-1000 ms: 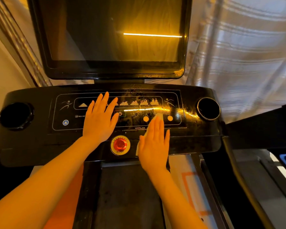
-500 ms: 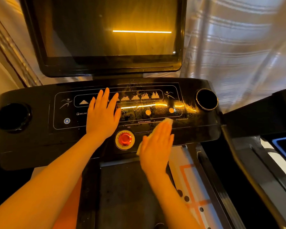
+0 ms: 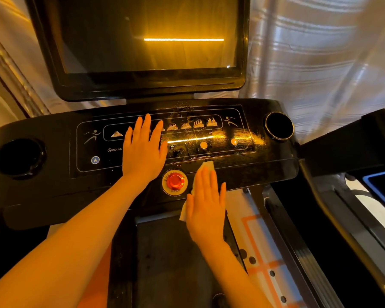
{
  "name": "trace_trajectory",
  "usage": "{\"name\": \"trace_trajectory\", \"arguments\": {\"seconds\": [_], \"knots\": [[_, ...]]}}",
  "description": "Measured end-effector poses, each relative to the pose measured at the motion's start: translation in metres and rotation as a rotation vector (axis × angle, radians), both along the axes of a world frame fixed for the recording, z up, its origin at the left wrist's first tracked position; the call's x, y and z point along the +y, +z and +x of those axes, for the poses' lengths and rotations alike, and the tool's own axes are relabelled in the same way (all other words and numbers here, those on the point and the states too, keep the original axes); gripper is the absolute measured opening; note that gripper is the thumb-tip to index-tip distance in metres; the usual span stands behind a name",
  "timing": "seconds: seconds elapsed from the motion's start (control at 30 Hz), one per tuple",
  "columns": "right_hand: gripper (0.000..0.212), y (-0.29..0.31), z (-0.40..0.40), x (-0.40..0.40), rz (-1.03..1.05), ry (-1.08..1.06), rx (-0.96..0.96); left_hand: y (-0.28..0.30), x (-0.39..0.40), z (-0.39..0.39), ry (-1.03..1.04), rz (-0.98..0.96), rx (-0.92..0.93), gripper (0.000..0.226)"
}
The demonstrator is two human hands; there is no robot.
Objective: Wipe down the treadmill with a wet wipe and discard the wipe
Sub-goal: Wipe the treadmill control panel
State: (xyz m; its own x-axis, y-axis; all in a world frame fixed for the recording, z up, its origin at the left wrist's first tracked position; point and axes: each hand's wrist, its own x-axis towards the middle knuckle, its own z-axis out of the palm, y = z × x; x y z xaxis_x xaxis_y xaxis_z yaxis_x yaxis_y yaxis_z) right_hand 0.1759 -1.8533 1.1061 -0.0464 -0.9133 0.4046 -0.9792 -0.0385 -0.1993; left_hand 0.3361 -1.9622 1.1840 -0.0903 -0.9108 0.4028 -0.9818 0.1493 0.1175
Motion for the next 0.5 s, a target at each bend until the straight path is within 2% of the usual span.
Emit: {"name": "trace_trajectory", "arguments": {"seconds": [0.1, 0.27, 0.5], "knots": [[0.059, -0.004, -0.012, 0.003, -0.002, 0.04, 0.012, 0.001, 0.0, 0.0, 0.005, 0.014, -0.003, 0.056], [0.059, 0.0, -0.022, -0.002, 0.01, -0.115, -0.051, 0.001, 0.0, 0.0, 0.011, 0.026, -0.005, 0.057], [0.059, -0.001, 0.004, 0.008, 0.01, 0.143, 0.034, 0.002, 0.002, 0.0, 0.015, 0.034, -0.009, 0.056]]}}
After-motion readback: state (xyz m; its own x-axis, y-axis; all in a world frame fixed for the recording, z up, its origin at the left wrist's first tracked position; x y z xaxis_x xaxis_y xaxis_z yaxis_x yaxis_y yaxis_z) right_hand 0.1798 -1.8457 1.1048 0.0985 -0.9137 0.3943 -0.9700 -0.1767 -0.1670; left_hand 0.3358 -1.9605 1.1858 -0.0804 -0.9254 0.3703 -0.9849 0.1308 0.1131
